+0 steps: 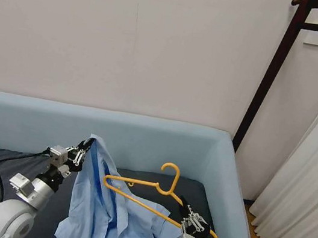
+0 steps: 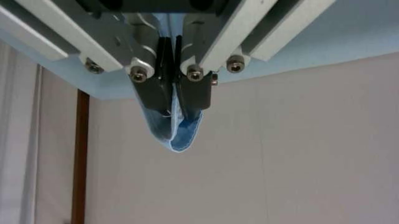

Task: Pick up the clothes from the sofa and hang them on the clothes hanger.

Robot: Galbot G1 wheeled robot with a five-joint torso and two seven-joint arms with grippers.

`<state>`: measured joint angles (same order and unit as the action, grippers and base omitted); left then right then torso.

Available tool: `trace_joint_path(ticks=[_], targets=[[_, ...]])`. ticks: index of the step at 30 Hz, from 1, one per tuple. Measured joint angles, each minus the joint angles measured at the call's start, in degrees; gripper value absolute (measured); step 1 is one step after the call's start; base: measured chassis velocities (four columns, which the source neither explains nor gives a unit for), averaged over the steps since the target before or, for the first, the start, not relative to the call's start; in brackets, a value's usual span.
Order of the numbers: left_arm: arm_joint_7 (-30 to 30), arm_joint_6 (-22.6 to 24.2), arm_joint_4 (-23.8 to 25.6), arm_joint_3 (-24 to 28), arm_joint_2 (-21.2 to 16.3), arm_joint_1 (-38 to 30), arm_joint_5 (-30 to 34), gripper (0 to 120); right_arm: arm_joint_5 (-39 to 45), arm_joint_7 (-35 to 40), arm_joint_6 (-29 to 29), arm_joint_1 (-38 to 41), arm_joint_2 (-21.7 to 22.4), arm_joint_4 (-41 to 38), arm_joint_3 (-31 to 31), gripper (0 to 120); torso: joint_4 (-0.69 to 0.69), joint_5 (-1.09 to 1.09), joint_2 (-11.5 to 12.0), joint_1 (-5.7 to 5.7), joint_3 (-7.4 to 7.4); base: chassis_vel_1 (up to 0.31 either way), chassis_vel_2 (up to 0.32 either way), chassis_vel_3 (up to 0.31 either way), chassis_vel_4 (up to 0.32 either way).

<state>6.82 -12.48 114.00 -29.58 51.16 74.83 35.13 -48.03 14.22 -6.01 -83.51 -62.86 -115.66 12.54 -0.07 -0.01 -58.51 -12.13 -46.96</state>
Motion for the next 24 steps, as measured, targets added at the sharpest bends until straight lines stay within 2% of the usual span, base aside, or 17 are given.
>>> trace_joint_path(ticks=[4, 11, 17, 24], targets=[[0.75, -0.75, 3.34, 0.23, 2.47, 3.5, -3.8, 0, 4.24, 0.24, 0.54, 0.36, 0.32, -0.43, -1.59, 6, 0.0, 0.0, 0.0, 0.0, 0.0, 0.0, 0.0, 0.0, 0.0], [0.81, -1.59, 6.12, 2.56, 5.69, 6.7, -8.28, 0, 7.12, 0.2, 0.4, 1.37, 0.43, 0.19, -3.82, 6, 0.0, 0.0, 0.0, 0.0, 0.0, 0.0, 0.0, 0.0, 0.0], [0.0, -1.73, 7.68, 2.6, 6.24, 7.39, -8.86, 0, 8.9, 0.93, 0.37, 1.03, -0.39, -0.01, -5.97, 6, 0.0, 0.0, 0.0, 0.0, 0.0, 0.0, 0.0, 0.0, 0.0], [-2.22, -1.73, 9.09, 2.03, 6.36, 7.33, -9.47, 0, 10.12, 1.48, 3.09, -0.15, -0.56, -1.47, -8.01, 6, 0.0, 0.0, 0.0, 0.0, 0.0, 0.0, 0.0, 0.0, 0.0]])
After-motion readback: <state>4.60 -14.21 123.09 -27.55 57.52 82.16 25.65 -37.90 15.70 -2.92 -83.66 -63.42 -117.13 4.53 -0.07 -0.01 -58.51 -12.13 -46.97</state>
